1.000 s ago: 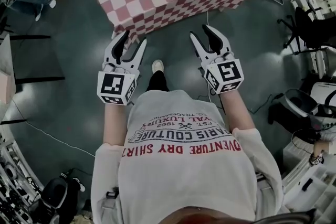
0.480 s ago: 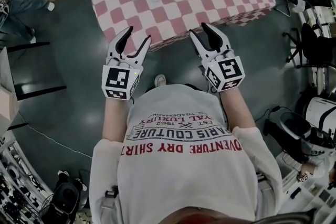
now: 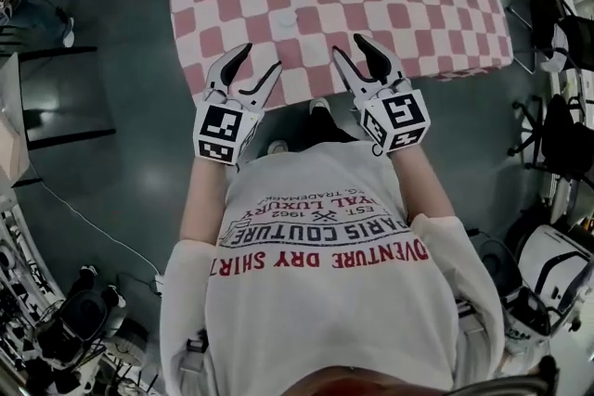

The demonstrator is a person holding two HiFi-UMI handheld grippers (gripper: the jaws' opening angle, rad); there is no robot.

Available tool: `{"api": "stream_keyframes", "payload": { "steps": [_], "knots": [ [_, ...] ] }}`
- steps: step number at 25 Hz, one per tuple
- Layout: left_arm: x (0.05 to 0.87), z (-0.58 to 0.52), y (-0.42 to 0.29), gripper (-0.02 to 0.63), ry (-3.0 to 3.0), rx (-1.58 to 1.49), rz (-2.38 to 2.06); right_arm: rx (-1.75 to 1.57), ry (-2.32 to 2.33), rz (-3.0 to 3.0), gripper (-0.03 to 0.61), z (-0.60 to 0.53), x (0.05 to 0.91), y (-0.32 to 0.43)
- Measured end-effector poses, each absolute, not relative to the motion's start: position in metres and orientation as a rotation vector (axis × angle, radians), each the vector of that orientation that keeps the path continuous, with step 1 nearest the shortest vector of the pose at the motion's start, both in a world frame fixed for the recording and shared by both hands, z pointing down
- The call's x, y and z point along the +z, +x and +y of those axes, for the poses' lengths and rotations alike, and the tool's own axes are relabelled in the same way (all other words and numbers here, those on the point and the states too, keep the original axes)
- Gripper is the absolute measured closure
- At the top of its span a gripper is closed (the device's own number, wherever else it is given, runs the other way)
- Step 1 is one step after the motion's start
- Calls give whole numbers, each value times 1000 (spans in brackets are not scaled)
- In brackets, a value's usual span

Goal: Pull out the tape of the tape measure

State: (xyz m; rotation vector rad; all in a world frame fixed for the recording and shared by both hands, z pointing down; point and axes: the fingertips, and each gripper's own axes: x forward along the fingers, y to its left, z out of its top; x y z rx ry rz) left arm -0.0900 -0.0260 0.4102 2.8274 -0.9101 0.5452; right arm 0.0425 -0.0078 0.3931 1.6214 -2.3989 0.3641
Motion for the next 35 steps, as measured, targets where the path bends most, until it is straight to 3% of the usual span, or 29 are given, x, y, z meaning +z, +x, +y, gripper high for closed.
{"api": "stream_keyframes", "payload": {
  "steps": [14,35],
  "knots": [
    [520,-110,-32,333,2630,934,-921,470,1243,-2501,382,-116,463,78],
    [633,-140,-13,333,2488,1763,-204,638,1069,-2482,382,-156,527,91]
  ]
}}
